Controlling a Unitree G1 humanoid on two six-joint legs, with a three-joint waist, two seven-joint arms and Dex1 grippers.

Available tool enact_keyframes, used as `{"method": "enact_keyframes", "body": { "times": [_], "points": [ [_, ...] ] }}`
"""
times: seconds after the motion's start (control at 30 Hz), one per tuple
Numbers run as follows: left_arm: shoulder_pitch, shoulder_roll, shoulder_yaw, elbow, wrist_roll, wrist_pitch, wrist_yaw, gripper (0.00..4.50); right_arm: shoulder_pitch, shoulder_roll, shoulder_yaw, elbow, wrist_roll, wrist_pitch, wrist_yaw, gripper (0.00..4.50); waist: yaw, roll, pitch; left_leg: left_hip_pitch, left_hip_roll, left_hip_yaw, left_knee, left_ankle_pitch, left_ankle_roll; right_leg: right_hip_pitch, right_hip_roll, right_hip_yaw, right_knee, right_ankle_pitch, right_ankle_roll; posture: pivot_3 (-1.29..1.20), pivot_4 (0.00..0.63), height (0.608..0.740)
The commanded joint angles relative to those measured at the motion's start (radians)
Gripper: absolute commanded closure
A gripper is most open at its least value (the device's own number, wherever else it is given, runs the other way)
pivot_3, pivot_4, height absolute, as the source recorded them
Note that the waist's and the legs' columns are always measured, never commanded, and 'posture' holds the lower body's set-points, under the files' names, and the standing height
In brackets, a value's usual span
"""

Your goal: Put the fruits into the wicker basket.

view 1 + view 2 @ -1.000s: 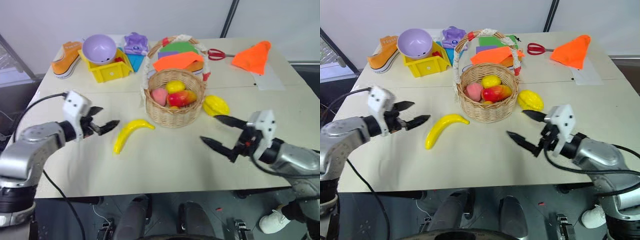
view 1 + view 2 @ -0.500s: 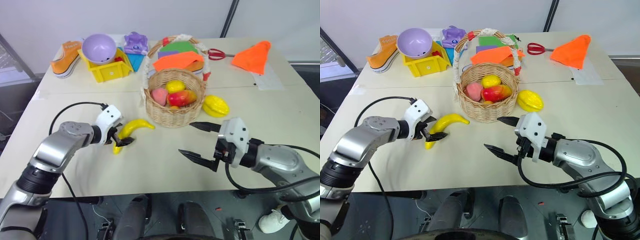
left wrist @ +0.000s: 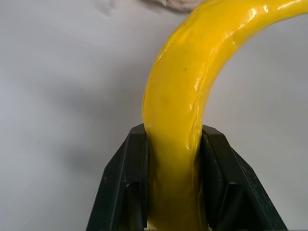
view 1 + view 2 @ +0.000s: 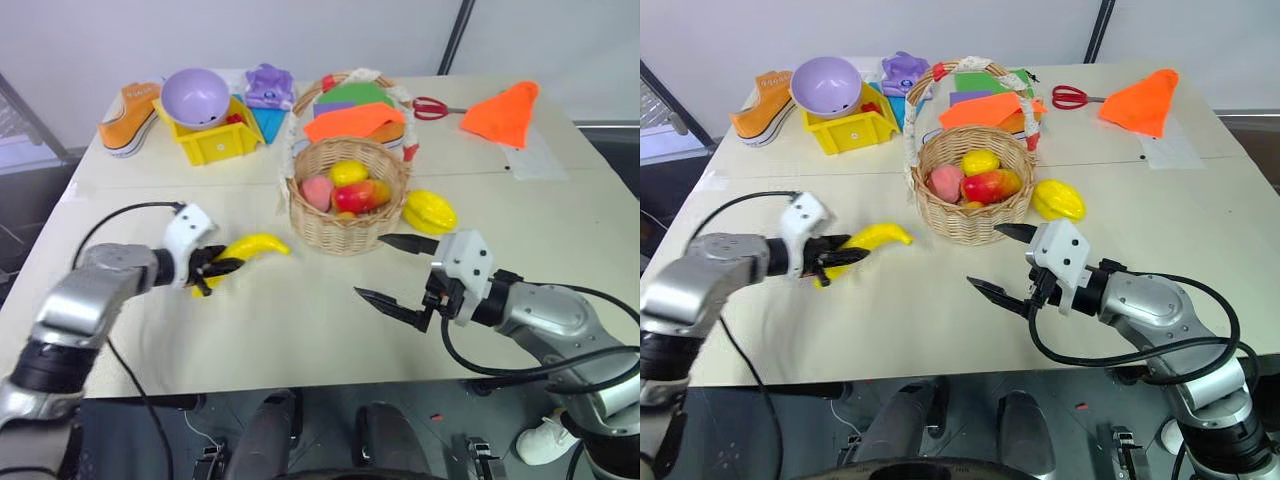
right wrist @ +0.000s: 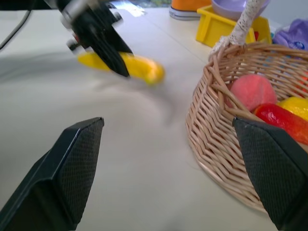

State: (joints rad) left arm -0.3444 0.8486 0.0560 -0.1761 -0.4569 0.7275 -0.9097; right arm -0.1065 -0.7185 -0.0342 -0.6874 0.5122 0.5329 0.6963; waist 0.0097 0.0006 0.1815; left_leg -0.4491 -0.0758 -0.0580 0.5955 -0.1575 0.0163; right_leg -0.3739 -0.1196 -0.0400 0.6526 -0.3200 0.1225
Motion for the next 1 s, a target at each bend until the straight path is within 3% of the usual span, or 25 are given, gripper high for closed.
{"method": "enact_keyframes", "body": {
  "times": [0.03,0.1,0.3,0.4,0.57,0.67,0.8,1.0],
  "points": [
    [-0.098,-0.055,0.116,-0.153,-0.176,0.037,0.006,3.34,-0.008,-0.015,-0.065,0.024,-0.008,-0.038,0.013,0.0,0.015,-0.001,0.0,0.0,0.0,-0.001,0.001,0.0,0.0,0.001,0.0,0.0,-0.001,0.0,0.0,0.0,0.15,0.74],
    [-0.185,-0.12,0.092,-0.191,-0.208,0.092,0.081,3.34,-0.011,-0.023,-0.094,0.045,0.0,-0.044,0.021,0.0,0.033,-0.002,0.0,0.0,-0.001,-0.001,0.003,-0.001,-0.001,0.003,0.0,0.0,-0.003,-0.001,-0.002,0.0,0.15,0.74],
    [-0.469,-0.391,-0.115,-0.074,-0.023,0.155,0.391,3.34,0.0,-0.064,-0.196,0.098,0.001,-0.051,0.052,0.0,0.031,-0.004,0.0,-0.001,-0.003,0.0,0.006,0.0,0.002,0.01,0.001,0.001,-0.003,0.004,0.005,0.0,0.15,0.74],
    [-0.535,-0.429,-0.231,0.013,0.094,0.068,0.395,3.34,0.011,-0.074,-0.217,0.106,-0.004,-0.054,0.054,0.0,0.019,-0.005,0.001,0.0,-0.002,0.002,0.004,0.0,0.002,0.007,0.002,0.001,0.0,0.004,0.006,0.0,0.15,0.74],
    [-0.573,-0.465,-0.314,0.145,0.201,-0.073,0.366,3.34,0.028,-0.071,-0.234,0.092,-0.002,-0.045,0.03,0.0,0.003,-0.004,0.001,0.0,-0.002,0.002,0.002,0.0,0.002,0.006,0.003,0.001,0.001,0.003,0.005,0.0,0.15,0.74],
    [-0.577,-0.485,-0.304,0.191,0.222,-0.12,0.35,2.25,0.026,-0.063,-0.248,0.098,0.015,-0.002,-0.004,0.0,0.003,-0.005,0.001,0.0,-0.002,0.002,0.004,0.0,0.002,0.007,0.002,0.001,0.001,0.003,0.005,0.0,0.15,0.74],
    [-0.569,-0.496,-0.264,0.2,0.222,-0.167,0.335,0.38,0.009,-0.057,-0.217,0.194,-0.045,0.008,-0.05,0.0,0.004,-0.005,0.001,0.0,-0.002,0.002,0.004,0.0,0.002,0.007,0.001,0.001,0.001,0.003,0.005,0.0,0.15,0.74],
    [-0.496,-0.487,-0.17,0.111,0.125,-0.214,0.237,0.38,-0.139,-0.012,-0.131,0.488,-0.185,-0.094,-0.1,0.0,-0.007,-0.004,0.001,0.001,-0.002,0.003,0.004,0.001,0.001,0.006,0.002,0.002,0.002,0.003,0.005,0.0,0.15,0.74]
  ]
}}
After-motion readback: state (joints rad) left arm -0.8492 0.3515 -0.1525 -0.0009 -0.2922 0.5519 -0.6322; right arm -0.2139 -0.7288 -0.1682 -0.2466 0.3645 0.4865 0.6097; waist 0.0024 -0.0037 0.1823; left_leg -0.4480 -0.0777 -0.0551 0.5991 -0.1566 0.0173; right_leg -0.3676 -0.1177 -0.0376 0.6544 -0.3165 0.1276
